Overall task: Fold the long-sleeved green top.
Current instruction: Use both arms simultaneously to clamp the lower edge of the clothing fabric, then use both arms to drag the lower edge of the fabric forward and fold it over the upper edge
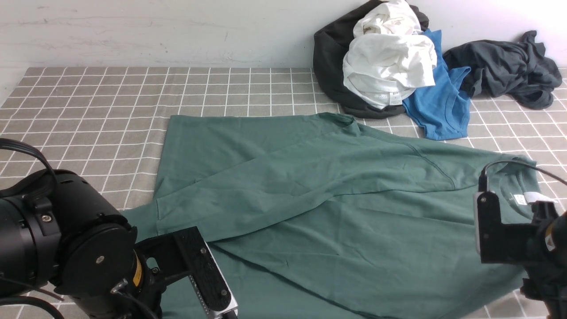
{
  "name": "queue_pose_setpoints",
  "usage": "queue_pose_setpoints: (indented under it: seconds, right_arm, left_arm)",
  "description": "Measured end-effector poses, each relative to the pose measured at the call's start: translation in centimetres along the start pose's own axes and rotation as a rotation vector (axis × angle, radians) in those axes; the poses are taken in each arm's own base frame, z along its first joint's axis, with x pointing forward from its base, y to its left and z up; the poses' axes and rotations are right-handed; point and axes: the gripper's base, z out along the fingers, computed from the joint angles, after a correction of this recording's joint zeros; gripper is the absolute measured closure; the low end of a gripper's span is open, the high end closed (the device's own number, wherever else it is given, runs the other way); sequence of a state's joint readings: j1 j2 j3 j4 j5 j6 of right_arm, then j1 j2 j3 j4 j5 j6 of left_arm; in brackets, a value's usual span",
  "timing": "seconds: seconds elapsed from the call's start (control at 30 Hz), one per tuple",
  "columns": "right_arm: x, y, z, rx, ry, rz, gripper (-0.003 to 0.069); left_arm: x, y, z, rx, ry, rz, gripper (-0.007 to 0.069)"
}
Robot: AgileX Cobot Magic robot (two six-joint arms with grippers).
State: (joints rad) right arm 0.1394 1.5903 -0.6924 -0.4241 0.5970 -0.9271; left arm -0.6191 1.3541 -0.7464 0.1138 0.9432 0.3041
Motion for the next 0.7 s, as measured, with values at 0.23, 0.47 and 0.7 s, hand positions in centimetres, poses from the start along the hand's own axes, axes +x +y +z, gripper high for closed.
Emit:
queue_pose_setpoints:
  seconds: [0.23,0.47,0.7]
  right_arm:
    - [-0.4,-0.4,0.6,0.040,-0.036,0.021,0.0496]
    - [-0.3,-0.8,-0.6,0.075,-0.065,0.313,0.0660]
    - [0.0,-0.5,-4.5,0.047,-0.065,0.587,0.0661]
  left_arm:
    - [0.0,0.0,0.0,-0.001,0.000,-0.002,0.0622]
    - [0.9,0.3,-2.0,-0.057,-0.076,-0.123,0.0622]
    - [3.6,2.2,-4.6,-0.126,-0.158,-0.331,0.0617]
